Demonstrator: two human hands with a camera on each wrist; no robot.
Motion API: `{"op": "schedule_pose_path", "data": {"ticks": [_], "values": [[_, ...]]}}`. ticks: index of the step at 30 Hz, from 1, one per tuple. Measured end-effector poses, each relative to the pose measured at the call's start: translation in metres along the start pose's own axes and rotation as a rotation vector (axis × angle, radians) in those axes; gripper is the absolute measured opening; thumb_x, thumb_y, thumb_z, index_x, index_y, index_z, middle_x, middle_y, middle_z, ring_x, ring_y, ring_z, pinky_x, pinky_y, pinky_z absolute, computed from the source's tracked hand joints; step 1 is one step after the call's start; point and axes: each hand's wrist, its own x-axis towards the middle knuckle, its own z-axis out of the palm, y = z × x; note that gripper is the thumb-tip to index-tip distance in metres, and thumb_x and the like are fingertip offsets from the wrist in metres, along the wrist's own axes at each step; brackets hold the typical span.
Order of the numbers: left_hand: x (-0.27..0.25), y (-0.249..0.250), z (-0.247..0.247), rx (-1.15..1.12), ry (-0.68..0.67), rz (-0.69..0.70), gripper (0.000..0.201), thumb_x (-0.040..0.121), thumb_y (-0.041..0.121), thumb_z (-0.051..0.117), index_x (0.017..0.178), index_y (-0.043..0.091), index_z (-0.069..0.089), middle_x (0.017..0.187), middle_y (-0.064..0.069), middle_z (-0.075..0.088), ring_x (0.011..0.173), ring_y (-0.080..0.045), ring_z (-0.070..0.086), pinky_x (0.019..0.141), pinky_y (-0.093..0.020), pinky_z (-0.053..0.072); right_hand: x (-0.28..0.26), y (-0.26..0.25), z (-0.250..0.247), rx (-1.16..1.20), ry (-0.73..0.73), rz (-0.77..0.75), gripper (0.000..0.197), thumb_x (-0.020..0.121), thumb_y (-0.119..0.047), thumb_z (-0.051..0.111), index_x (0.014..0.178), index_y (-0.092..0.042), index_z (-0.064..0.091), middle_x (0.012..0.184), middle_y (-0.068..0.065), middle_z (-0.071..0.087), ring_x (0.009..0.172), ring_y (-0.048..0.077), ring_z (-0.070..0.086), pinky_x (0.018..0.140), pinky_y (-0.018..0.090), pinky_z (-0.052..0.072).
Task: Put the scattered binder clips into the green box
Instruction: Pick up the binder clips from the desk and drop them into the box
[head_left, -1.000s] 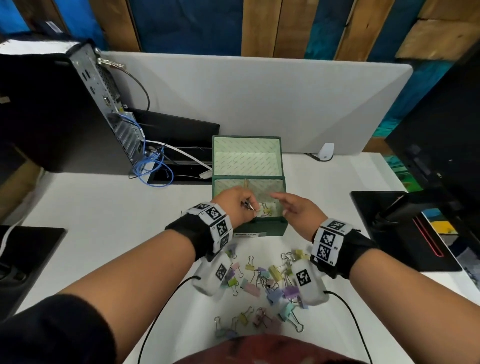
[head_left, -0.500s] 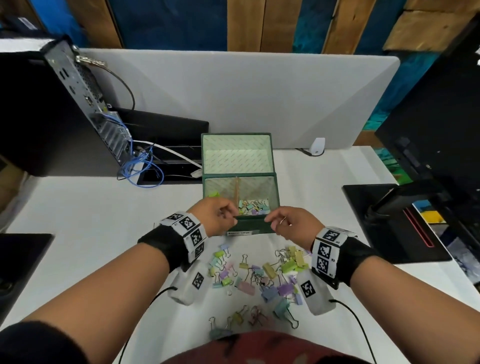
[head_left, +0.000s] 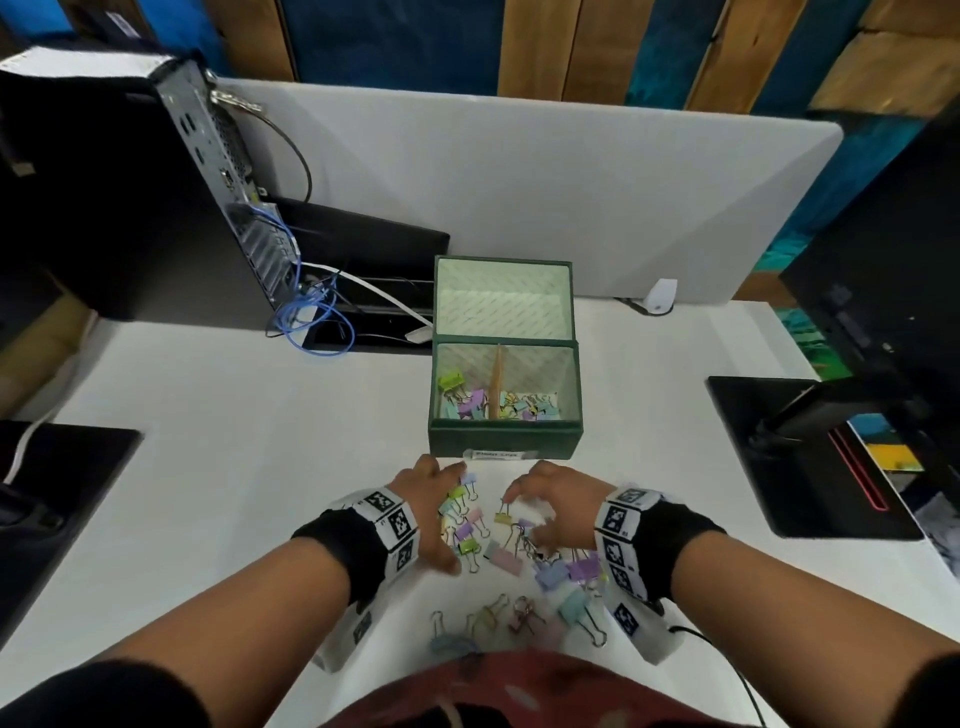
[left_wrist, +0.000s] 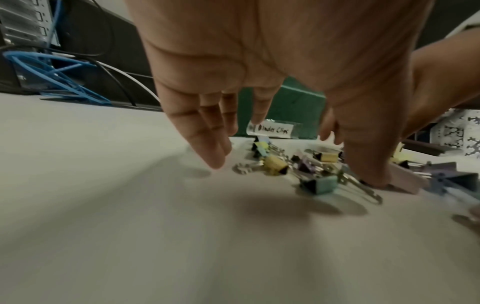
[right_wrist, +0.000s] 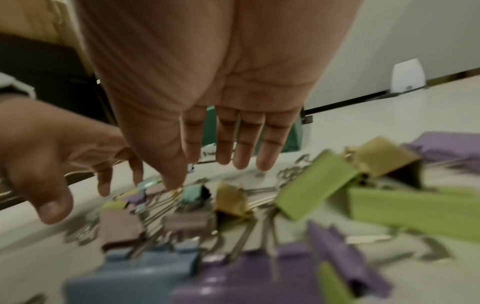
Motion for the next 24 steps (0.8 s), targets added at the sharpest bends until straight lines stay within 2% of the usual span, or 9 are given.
{"op": "schedule_pose_path", "data": {"ticks": [3, 6, 9, 13, 19, 22, 24], "values": [[0.003, 0.005, 0.005, 0.031, -0.007, -0.014, 0.116, 0.060, 0.050, 0.080, 0.147, 0.027, 0.007, 0.143, -0.005, 0.026, 0.131, -0.028, 0.033, 0.108, -0.038, 0.036, 0.007, -0.012, 0.006, -0.064, 0.027, -0.023, 0.063, 0.079, -0.032, 0.066, 0.136, -0.028, 0.040, 0.136, 0.003, 0.043, 0.125, 0.023, 0.043, 0.104, 0.034, 0.039], [0.006, 0.005, 0.011, 0.015, 0.048, -0.015, 0.110, 0.061, 0.050, 0.078, 0.147, 0.032, 0.010, 0.139, -0.005, 0.030, 0.127, -0.027, 0.037, 0.106, -0.036, 0.039, 0.015, -0.021, 0.010, -0.128, 0.006, 0.005, 0.058, 0.083, -0.035, 0.060, 0.137, -0.025, 0.039, 0.135, 0.007, 0.042, 0.123, 0.028, 0.044, 0.102, 0.037, 0.040], [0.010, 0.004, 0.015, 0.008, 0.092, -0.032, 0.102, 0.063, 0.047, 0.077, 0.144, 0.035, 0.017, 0.136, -0.005, 0.032, 0.126, -0.028, 0.040, 0.104, -0.036, 0.040, 0.023, -0.026, 0.013, -0.120, 0.004, 0.038, 0.050, 0.087, -0.026, 0.055, 0.135, -0.022, 0.043, 0.130, 0.011, 0.043, 0.120, 0.031, 0.047, 0.101, 0.036, 0.041], [0.014, 0.004, 0.012, -0.053, 0.124, -0.023, 0.078, 0.067, 0.037, 0.077, 0.134, 0.034, 0.037, 0.127, -0.007, 0.039, 0.119, -0.028, 0.048, 0.098, -0.033, 0.044, 0.029, -0.028, 0.012, -0.106, 0.021, 0.066, 0.045, 0.085, -0.014, 0.055, 0.129, -0.019, 0.046, 0.128, 0.013, 0.044, 0.117, 0.032, 0.050, 0.097, 0.035, 0.042], [0.019, 0.006, 0.008, -0.043, 0.130, 0.011, 0.060, 0.070, 0.029, 0.074, 0.123, 0.033, 0.047, 0.121, -0.007, 0.045, 0.112, -0.029, 0.052, 0.092, -0.031, 0.045, 0.032, -0.025, 0.011, -0.090, 0.019, 0.083, 0.037, 0.079, -0.007, 0.058, 0.115, -0.015, 0.052, 0.119, 0.012, 0.049, 0.106, 0.030, 0.053, 0.083, 0.031, 0.043], [0.022, 0.006, 0.008, -0.051, 0.135, 0.018, 0.045, 0.073, 0.022, 0.071, 0.114, 0.026, 0.054, 0.120, -0.008, 0.048, 0.110, -0.028, 0.052, 0.089, -0.030, 0.044, 0.033, -0.020, 0.012, -0.059, 0.036, 0.093, 0.036, 0.075, -0.008, 0.062, 0.110, -0.015, 0.053, 0.116, 0.011, 0.048, 0.102, 0.029, 0.054, 0.074, 0.028, 0.040], [0.023, 0.005, 0.010, -0.064, 0.134, 0.016, 0.037, 0.074, 0.019, 0.069, 0.109, 0.023, 0.057, 0.119, -0.008, 0.049, 0.111, -0.028, 0.051, 0.090, -0.030, 0.044, 0.034, -0.018, 0.013, -0.041, 0.051, 0.099, 0.035, 0.075, -0.008, 0.062, 0.108, -0.015, 0.053, 0.116, 0.011, 0.048, 0.101, 0.029, 0.055, 0.072, 0.026, 0.037]]}}
